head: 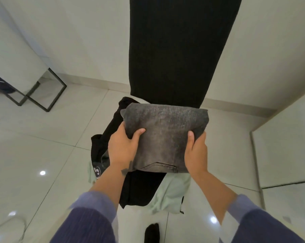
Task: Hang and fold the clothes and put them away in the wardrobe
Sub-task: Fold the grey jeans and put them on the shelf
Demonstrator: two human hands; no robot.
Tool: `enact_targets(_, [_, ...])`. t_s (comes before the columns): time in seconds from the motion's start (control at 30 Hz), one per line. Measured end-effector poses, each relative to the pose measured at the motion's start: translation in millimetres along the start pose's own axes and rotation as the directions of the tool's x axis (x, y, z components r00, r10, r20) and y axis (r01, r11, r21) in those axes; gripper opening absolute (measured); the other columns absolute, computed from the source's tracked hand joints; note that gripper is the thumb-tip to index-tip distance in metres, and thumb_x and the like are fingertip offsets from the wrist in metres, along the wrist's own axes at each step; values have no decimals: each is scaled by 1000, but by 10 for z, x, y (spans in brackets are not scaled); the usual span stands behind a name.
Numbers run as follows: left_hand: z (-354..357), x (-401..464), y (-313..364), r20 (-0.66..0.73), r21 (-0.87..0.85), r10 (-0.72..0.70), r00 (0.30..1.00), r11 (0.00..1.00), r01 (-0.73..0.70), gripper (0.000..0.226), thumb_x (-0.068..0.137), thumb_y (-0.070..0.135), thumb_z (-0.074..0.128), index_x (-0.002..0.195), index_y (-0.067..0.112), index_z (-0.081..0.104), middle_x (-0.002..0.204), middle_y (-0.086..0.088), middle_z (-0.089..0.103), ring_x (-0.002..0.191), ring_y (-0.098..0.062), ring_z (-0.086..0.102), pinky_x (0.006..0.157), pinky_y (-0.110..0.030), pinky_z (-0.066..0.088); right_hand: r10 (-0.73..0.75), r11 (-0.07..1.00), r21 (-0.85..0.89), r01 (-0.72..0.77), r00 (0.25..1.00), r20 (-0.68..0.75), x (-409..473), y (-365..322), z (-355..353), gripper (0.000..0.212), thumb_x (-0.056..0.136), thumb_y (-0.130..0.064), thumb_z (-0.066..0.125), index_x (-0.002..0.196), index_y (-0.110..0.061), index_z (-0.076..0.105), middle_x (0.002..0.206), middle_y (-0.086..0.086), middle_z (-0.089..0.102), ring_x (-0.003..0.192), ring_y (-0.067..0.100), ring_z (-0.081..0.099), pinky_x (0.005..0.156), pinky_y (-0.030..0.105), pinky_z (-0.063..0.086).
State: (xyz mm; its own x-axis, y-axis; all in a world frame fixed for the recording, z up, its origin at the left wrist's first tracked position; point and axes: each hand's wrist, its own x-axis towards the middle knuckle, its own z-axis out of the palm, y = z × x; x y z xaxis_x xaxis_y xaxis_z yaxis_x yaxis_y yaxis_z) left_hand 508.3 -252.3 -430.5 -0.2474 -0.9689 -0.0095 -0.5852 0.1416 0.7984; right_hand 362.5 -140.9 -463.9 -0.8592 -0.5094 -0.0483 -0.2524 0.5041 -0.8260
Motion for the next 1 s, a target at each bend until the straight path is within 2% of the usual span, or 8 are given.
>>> enact_targets(0.1, [223,256,-279,-32,73,-8,999,997,10,68,87,49,58,140,16,31,131,-4,54,123,-25,50,106,-41,37,7,995,-100,-6,1000,13,261,97,333,49,99,-41,33,138,-12,28,117,15,61,102,35,61,81,43,50])
enact_targets(0.2, [496,426,-608,122,454,88,989,881,-134,80,92,60,29,150,23,-12,160,-3,2,147,-23,5,117,-54,4,-67,891,-449,69,998,19,368,302,664,65,98,-43,35,151,-18,7,150,13,32,128,34,41,100,47,39])
enact_targets(0.33, [878,430,-1042,346,648,131,929,682,-338,69,88,68,-1,146,36,-20,155,1,-29,143,-22,-27,112,-62,-10,-39,714,-683,154,983,181,350,730,954,60,98,-47,12,150,-29,-13,160,3,-9,147,29,-1,117,56,8])
enact_targets(0.57, [1039,489,-1241,300,615,123,946,734,-290,68,87,71,13,146,45,-9,158,7,-18,146,-24,-18,112,-64,4,-43,680,-712,174,979,198,458,863,1065,58,98,-46,9,151,-29,-5,161,-3,-3,148,25,-1,117,53,0])
enact_targets(0.7, [966,475,-1185,294,605,103,950,750,-269,73,83,76,19,146,48,-3,159,8,-11,135,-34,27,103,-54,32,-95,670,-721,179,983,157,417,811,1032,55,99,-43,23,151,-26,16,155,7,25,129,31,36,101,47,31])
enact_targets(0.8, [830,370,-1163,267,610,28,963,769,-191,85,80,79,25,149,37,-2,158,-1,3,122,-31,40,94,-45,40,-140,693,-702,166,986,95,292,814,979,52,97,-43,33,145,-23,34,126,19,51,97,35,50,75,43,45])
enact_targets(0.9, [689,286,-1096,182,578,-162,970,816,28,102,74,82,38,149,18,13,138,-12,42,114,-31,51,89,-42,45,82,790,-612,-21,994,71,188,773,834,66,93,-57,36,145,-19,26,122,19,47,100,36,50,76,45,47])
enact_targets(1.0, [580,361,-1038,187,529,-321,929,829,179,95,69,84,44,131,11,42,120,-8,60,106,-29,60,82,-37,48,269,838,-510,-195,960,75,216,762,749,75,87,-67,36,135,-10,34,127,17,51,111,38,53,84,45,46])
